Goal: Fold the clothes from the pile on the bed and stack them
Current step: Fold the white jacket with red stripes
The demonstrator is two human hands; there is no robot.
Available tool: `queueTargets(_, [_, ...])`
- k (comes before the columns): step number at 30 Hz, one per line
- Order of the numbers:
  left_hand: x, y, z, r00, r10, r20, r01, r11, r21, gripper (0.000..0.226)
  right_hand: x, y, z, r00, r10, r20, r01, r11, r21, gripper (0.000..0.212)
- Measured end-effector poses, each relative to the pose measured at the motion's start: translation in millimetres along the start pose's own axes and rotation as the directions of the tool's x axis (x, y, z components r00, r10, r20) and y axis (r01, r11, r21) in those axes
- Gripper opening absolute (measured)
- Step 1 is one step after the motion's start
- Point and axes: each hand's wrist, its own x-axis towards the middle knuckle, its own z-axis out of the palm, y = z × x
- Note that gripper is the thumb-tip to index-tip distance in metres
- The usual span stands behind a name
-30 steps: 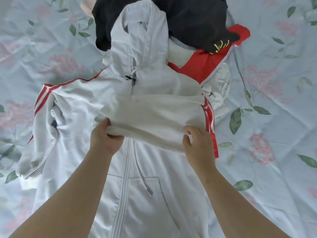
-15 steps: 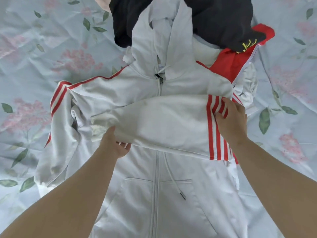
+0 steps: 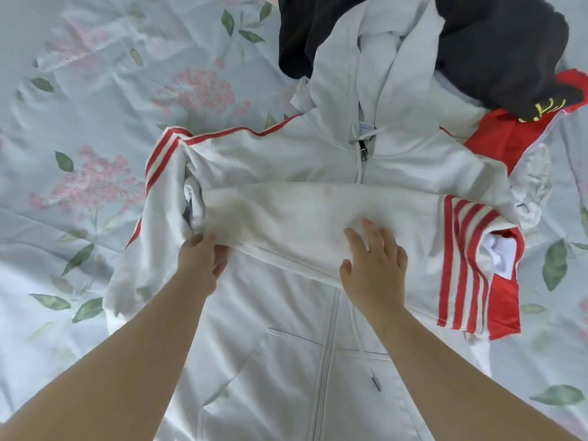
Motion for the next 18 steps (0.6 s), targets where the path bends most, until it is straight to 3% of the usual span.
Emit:
queueTargets(3, [9.9,2.1,-21.7,0.979,0.181,-0.099,-0.151,0.956,0.250,0.026,1.4,-35.5,9.0,0.965,-0.024,0.263,0.018,0.999,0.026,0.058])
queueTargets(5, [13.8,8.9,-40.2,0.924,0.340,-0.176,-0.249,0.882,0.400,0.020,2.6,-55.3,16.2,0.934,-0.015,0.358,-0.004,0.999,0.051,0.060])
queueTargets(7, [17.5,17.3,-59.7,0.883,0.407,-0.233,-0.248,0.828,0.503,0.026,5.2,-73.3,22.8,0.891,-0.004,0.455,-0.039,0.996,0.085,0.062])
queueTargets(11, [33.0,25.9,-85.3,0.878,0.372,-0.301,-0.089,0.746,0.660,0.061,6.7,-96.6,32.6,0.869,0.078,0.488,-0.143,0.985,0.097,0.061])
queueTargets(15, [43.9,23.7,-101.8,0.896,0.251,-0.367,0.105,0.682,0.724,0.059,6.5,-101.7,33.4,0.863,0.117,0.492,-0.173,0.983,0.069,0.060])
queueTargets(18, [44.9,16.2,-118.3,0.924,0.208,-0.320,0.181,0.500,0.847,0.055,5.0,-105.0,30.4,0.847,0.142,0.513,-0.199,0.978,0.059,0.062])
